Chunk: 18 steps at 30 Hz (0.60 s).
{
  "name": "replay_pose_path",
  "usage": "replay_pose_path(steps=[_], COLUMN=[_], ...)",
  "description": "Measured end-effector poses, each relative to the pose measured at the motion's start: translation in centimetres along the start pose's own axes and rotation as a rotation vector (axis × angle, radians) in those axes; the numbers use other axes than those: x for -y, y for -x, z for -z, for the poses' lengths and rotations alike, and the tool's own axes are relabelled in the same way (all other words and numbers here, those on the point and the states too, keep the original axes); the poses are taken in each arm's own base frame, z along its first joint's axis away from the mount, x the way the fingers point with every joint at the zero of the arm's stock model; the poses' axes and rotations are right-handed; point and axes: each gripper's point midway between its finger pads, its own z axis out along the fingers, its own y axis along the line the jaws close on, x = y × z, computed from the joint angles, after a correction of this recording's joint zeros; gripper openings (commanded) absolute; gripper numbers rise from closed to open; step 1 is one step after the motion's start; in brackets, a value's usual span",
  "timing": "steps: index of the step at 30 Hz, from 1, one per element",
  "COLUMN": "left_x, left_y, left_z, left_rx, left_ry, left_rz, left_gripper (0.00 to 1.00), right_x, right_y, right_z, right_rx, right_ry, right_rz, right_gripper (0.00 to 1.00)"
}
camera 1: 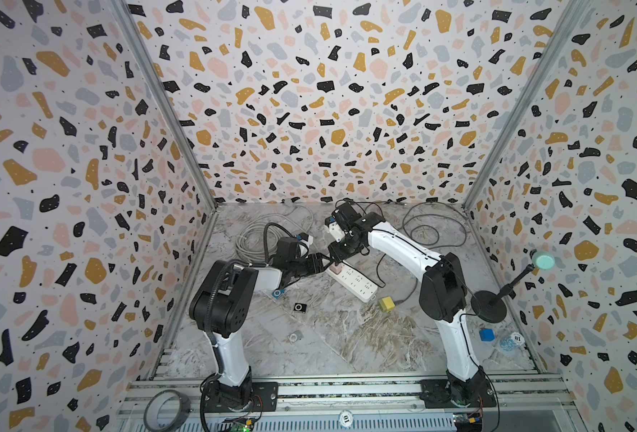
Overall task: Charge mp3
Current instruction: Insert the plug into the socket.
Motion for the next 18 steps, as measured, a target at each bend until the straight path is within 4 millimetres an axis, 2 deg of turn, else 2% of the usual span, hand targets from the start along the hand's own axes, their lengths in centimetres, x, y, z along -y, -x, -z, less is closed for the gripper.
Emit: replay_pose_path(steps=[5, 12, 18], left_x=[0.0, 0.4, 0.4], left_y=[0.1, 0.3, 0.3], left_z=[0.0, 0.0, 0.1], left_rx=[0.004, -0.032, -0.054], left_ry=[-0.001, 0.03, 0.056], left_rz=[0.013, 0.055, 0.076], left_gripper=[0.76, 0.79, 0.76], right_x=[0.0, 0.1, -0.1], right_y=[0.3, 0.6, 0.3], right_z=[-0.1, 0.1, 3.3], right_rx=[0.013, 0.04, 0.101], right_ry=[-0.001, 0.001, -0.005], right_rz=[-0.022, -0.053, -0.092], right_gripper=[0.56, 0.56, 0.57])
